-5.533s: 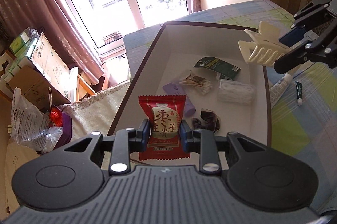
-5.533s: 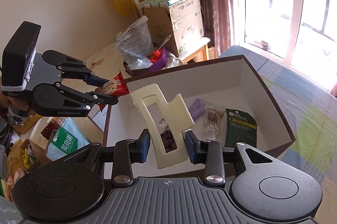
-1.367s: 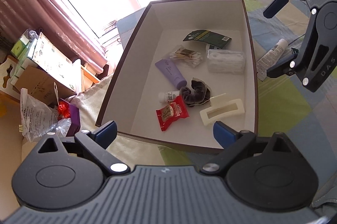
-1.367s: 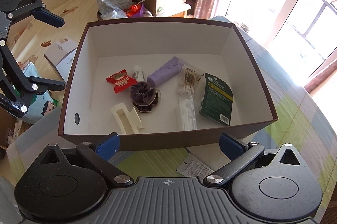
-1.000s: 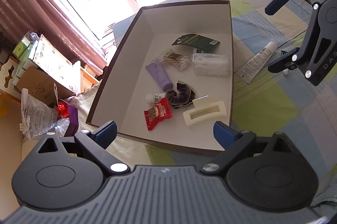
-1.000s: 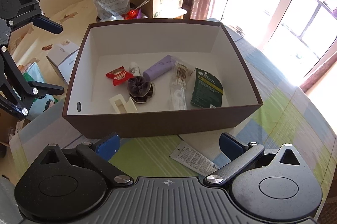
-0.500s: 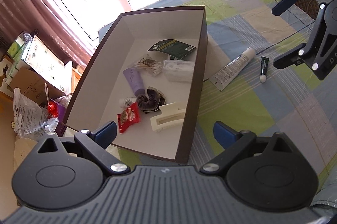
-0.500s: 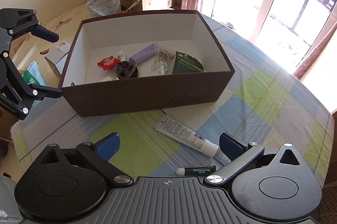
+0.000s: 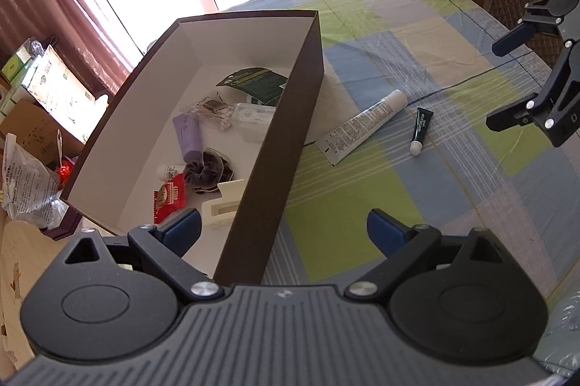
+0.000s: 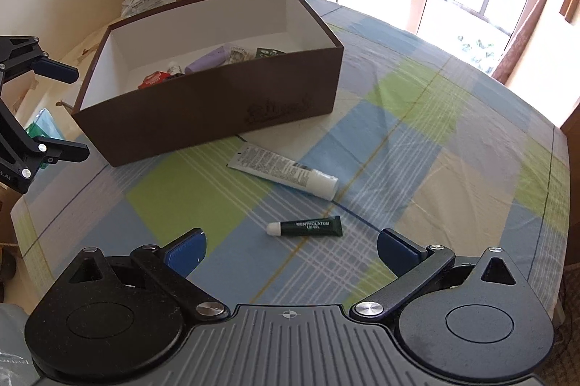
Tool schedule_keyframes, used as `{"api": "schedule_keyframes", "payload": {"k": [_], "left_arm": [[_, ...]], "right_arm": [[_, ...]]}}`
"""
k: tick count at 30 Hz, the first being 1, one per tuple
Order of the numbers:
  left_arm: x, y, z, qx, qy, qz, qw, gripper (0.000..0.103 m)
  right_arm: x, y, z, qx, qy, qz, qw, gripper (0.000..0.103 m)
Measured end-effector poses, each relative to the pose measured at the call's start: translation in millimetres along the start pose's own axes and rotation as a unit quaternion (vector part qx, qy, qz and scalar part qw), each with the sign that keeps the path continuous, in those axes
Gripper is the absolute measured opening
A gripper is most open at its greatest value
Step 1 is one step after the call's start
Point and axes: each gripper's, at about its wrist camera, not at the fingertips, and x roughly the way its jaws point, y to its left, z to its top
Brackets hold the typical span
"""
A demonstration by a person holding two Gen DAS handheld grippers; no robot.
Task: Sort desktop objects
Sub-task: 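Withdraw both tools from the box toward the two remaining tubes, then grasp the green lip gel tube with the left tool while the right grasps the white toothpaste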
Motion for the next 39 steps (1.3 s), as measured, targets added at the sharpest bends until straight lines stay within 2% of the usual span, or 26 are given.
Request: {"api": "schedule_keyframes", "payload": {"k": [9,14,18,25,27,29,31,36,39], "left_arm": [[17,-37,0,0.006,-0.006,-0.025,0.9997,0.092],[39,-52,1,-0.002,-0.003,-0.038,0.9993,0.082],[58,-62,3,-0.009,0.005,-0.062,0.9980,0.077],[90,-87,11,0.007,0.008,-0.109,0.9940,0.067],[99,-93,16,0.013,0.008,-0.119,0.9928,0.065],[110,-100,21,0.019,0.008,-0.135,0.9907,0.056],[120,-105,27,0.023,0.008,-0.147,0.9889,0.051],[144,-114,43,0.034,0.005,-0.153,0.9877,0.050],[157,-119,51,0.042,0.004,-0.156,0.9869,0.045]], "right_arm": [[9,-31,-38,0.048,-0.006,0.000,0.999,0.103],[20,-46,-59,0.075,0.011,0.000,0.997,0.103],[25,-64,-74,0.104,0.023,-0.008,0.994,0.103],[31,-97,-90,0.140,0.035,-0.013,0.989,0.103],[33,-104,-92,0.141,0.035,-0.008,0.989,0.103],[35,-111,-92,0.134,0.033,-0.002,0.990,0.103],[37,-117,-91,0.124,0.032,0.002,0.992,0.103],[45,-136,-87,0.099,0.037,-0.003,0.994,0.103],[49,-148,-84,0.091,0.038,-0.004,0.995,0.103]]}}
